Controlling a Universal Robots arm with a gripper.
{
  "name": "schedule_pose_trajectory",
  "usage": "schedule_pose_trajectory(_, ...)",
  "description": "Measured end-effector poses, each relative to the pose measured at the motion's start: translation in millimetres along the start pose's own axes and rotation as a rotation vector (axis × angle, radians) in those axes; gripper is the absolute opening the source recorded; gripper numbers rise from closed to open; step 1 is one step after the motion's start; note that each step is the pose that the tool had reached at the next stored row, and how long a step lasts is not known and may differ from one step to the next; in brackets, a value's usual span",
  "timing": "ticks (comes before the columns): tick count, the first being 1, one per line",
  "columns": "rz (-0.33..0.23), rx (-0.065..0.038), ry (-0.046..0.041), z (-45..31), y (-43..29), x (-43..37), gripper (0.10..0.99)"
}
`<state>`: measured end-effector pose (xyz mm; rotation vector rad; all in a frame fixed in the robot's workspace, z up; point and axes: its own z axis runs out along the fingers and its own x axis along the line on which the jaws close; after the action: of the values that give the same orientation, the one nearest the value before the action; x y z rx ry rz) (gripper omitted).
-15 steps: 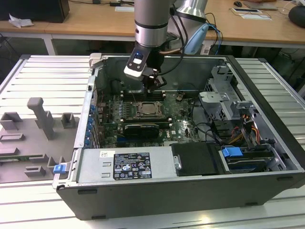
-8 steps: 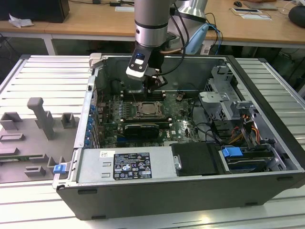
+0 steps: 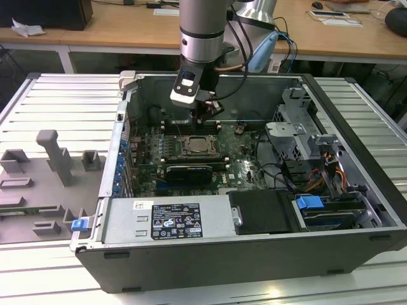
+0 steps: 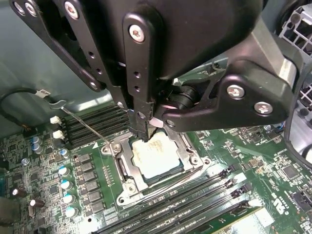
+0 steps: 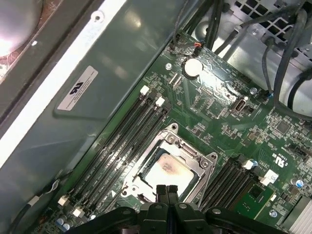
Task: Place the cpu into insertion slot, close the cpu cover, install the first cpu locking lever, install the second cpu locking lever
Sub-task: 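Install the first cpu locking lever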
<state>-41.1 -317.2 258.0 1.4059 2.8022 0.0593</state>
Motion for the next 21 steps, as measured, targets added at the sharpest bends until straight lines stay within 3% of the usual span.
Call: schedule_pose_trajectory(21,-0.113,0.001,0.0041,0.0,0.0,0.0,0.11)
